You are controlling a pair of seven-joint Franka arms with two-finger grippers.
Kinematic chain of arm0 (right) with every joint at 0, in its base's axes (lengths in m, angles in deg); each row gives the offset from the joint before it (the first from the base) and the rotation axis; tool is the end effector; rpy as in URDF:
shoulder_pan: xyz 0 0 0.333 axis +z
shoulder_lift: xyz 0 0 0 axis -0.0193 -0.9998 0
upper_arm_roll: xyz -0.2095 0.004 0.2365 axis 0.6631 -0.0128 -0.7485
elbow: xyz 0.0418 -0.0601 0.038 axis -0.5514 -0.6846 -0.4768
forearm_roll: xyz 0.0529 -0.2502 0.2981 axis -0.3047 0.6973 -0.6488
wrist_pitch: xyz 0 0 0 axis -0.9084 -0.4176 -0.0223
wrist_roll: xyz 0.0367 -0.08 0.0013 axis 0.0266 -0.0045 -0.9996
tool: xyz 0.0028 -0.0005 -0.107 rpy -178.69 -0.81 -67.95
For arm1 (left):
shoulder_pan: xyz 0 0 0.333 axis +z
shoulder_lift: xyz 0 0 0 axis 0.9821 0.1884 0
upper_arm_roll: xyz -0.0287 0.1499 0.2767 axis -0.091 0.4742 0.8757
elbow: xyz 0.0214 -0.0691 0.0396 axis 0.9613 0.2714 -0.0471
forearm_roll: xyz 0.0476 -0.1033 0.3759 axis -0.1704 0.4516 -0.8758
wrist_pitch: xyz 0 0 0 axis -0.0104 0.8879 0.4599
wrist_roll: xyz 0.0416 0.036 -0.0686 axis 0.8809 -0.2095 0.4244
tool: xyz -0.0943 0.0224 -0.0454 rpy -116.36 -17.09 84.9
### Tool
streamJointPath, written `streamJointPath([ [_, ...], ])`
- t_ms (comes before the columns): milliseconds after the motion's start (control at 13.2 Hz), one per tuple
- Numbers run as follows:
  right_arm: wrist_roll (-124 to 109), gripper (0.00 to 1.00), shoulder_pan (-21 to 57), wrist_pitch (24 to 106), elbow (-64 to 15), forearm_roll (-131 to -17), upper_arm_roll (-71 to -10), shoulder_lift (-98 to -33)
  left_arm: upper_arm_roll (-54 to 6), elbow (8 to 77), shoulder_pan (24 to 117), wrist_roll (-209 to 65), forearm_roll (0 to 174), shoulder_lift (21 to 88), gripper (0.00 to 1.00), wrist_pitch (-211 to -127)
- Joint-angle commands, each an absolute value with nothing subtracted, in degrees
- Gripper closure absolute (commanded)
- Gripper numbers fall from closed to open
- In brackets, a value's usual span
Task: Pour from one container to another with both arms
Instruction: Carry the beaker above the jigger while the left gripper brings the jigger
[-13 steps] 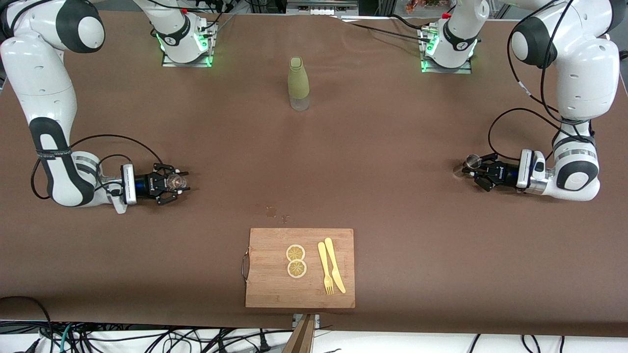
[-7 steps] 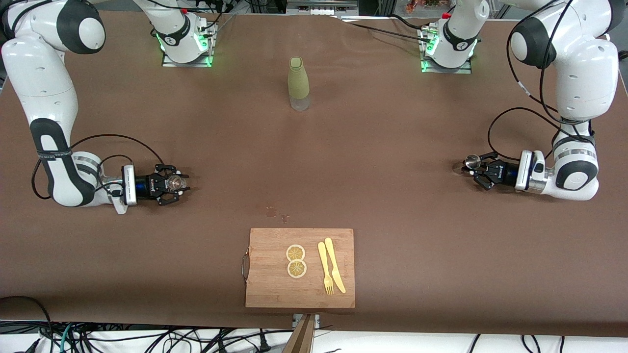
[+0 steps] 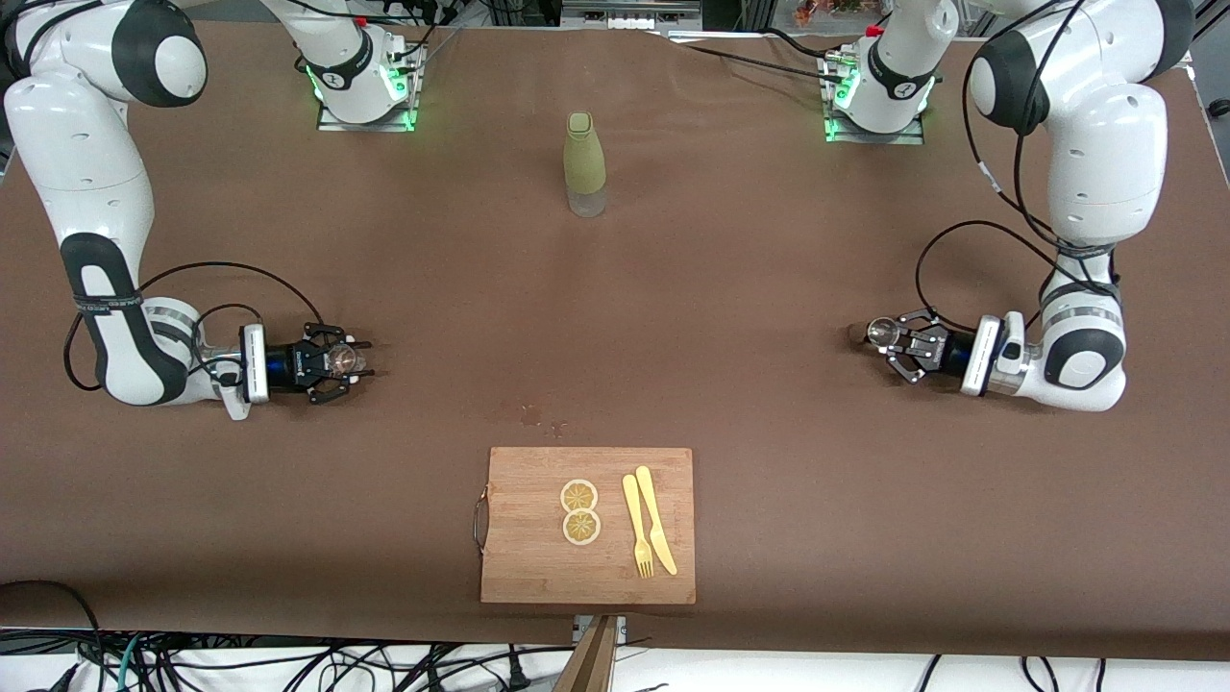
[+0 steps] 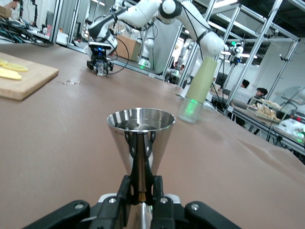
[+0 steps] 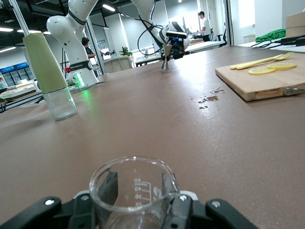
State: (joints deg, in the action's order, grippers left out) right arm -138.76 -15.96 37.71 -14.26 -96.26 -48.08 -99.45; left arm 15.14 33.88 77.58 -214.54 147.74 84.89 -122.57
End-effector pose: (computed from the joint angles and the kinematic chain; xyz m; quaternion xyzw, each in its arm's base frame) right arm 0.5992 -0.0641 0.0594 -0.5652 -0.5441 -0.3349 0.5219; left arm 0.5794 0.0523 0.0898 0.5527 -0.5305 0.2881 0.5745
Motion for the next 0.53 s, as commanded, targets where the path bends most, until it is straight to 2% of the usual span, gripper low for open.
streamJointPath([
  [0,-139.82,0.67,-15.95,38.28,-13.75,-97.24,-48.08,-100.52,15.15,33.55,74.32,-212.45,153.22,84.51,1.00,-122.61],
  [455,-139.12,0.77,-15.34,38.80,-13.75,-97.15,-48.16,-100.78,15.76,33.64,60.70,-208.94,163.07,82.40,1.00,-131.39],
])
